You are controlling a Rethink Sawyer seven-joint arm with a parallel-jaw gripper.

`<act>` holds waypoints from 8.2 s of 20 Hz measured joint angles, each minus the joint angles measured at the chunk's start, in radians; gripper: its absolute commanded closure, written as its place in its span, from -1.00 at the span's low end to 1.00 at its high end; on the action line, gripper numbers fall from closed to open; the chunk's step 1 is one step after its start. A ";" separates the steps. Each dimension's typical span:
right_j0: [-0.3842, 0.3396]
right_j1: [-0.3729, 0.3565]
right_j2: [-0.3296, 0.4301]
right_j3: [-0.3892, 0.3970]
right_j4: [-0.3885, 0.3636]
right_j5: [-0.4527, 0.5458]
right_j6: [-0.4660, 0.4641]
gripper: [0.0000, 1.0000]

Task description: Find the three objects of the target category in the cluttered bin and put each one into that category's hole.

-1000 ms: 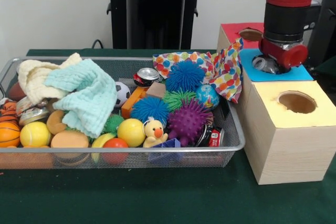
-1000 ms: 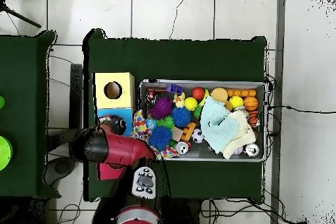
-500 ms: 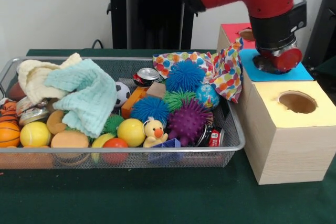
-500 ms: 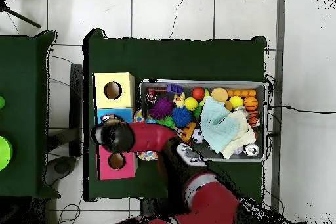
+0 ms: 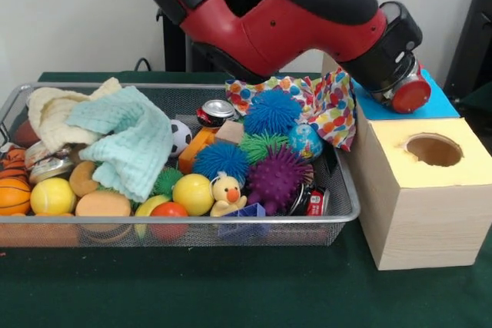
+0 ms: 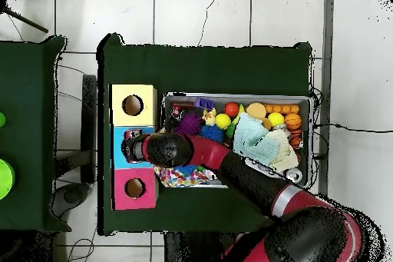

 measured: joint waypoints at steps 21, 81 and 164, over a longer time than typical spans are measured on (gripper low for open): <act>0.457 -0.295 -0.433 -0.029 0.132 -0.135 0.088 1.00; 0.850 -0.306 -0.842 -0.137 0.352 -0.080 0.090 -1.00; 0.734 -0.386 -0.769 -0.118 0.235 0.113 0.090 -1.00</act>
